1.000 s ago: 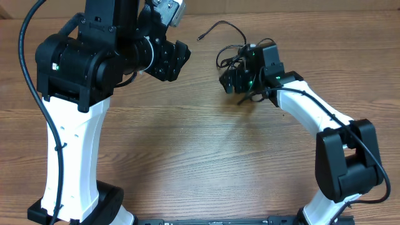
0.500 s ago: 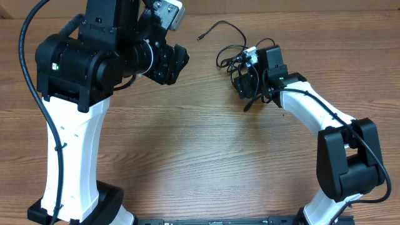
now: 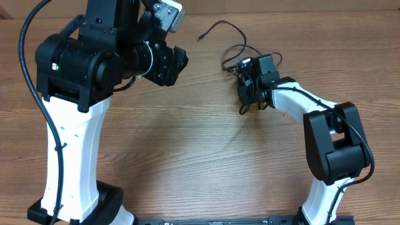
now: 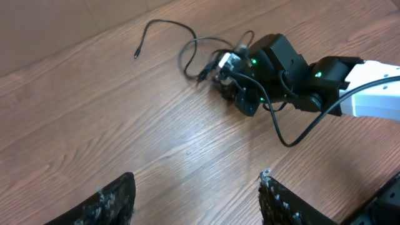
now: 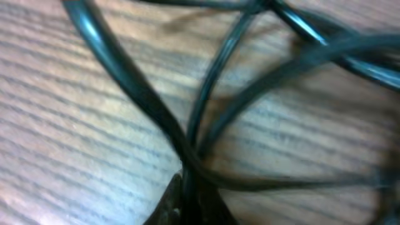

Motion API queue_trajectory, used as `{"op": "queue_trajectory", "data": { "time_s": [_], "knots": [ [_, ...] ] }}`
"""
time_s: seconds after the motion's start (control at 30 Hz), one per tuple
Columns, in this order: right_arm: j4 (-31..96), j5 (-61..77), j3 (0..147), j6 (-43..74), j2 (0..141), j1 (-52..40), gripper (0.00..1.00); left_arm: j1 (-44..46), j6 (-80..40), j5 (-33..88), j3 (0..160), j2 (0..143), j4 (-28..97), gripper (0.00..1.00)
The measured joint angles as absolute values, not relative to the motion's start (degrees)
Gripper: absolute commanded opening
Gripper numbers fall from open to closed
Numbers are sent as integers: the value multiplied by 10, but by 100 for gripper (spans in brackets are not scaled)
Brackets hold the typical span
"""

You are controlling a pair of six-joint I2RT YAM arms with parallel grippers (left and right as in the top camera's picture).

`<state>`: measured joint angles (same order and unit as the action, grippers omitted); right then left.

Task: Untangle cables

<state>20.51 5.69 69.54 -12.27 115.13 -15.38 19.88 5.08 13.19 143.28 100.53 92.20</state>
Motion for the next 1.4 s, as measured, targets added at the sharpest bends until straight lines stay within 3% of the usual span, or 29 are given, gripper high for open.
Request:
{"op": "queue_trajectory", "data": {
  "time_s": [0.23, 0.4, 0.57, 0.77, 0.8, 0.83, 0.87, 1.07, 1.17, 1.4],
  "knots": [
    [335, 119, 727, -100, 1068, -154, 4, 199, 58, 132, 1433, 1005, 924, 63],
    [397, 165, 814, -49, 918, -154, 4, 199, 64, 132, 1433, 1005, 925, 64],
    [399, 212, 861, -18, 747, -154, 4, 199, 66, 131, 1433, 1008, 913, 62],
    [413, 205, 862, -11, 696, -154, 5, 199, 66, 133, 1433, 1040, 914, 61],
    [423, 204, 862, -10, 698, -154, 50, 199, 66, 135, 1433, 1048, 914, 59],
    [447, 201, 862, -11, 704, -154, 66, 199, 66, 135, 1433, 1057, 915, 57],
    [463, 201, 861, -11, 710, -154, 71, 199, 66, 135, 1433, 1068, 916, 55],
    [511, 214, 836, -13, 790, -166, 79, 199, 54, 136, 1432, 1075, 879, 55],
    [510, 238, 815, -20, 837, -198, 79, 199, 20, 107, 1444, 1069, 856, 64],
    [570, 297, 809, -157, 902, -364, 79, 186, -31, -1, 1472, 991, 852, 66]
  ]
}}
